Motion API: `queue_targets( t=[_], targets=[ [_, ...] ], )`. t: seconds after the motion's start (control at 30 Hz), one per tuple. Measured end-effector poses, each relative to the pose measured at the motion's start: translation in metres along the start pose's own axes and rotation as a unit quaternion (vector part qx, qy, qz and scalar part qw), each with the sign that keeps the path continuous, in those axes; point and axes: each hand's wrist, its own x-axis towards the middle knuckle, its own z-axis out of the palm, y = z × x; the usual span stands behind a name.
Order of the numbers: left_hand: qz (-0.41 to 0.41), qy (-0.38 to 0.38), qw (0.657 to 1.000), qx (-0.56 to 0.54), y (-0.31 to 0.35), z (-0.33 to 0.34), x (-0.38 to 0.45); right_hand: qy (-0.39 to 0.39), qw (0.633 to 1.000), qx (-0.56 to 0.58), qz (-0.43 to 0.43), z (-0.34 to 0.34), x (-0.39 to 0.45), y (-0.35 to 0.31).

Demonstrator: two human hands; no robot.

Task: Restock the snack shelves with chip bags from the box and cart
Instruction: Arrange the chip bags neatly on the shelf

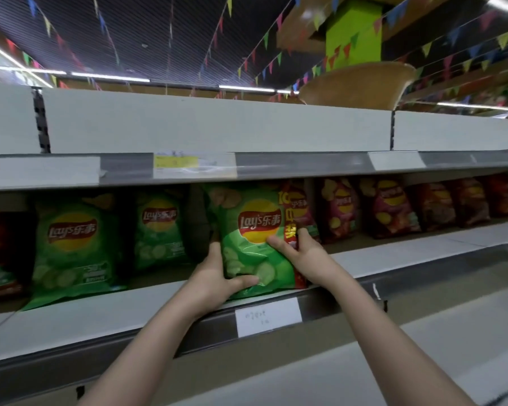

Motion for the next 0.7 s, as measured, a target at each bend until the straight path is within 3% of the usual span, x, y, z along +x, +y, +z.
queue_targets(
  t=[0.2, 0.43, 0.7],
  targets=[
    [-0.004, 0.000, 1.000, -0.019, 0.001, -0.001, -0.004, 0.092, 0.994, 0.029, -0.059, -0.003, -0.011, 0.005],
    [0.012, 0.020, 0.998, -0.055, -0.001, -0.002, -0.008, 0.052, 0.996, 0.061, -0.031, -0.006, -0.005, 0.012],
    [0.015, 0.058, 0.997, -0.037, -0.002, 0.000, -0.005, 0.104, 0.990, 0.082, -0.044, -0.003, -0.001, 0.017]
  ],
)
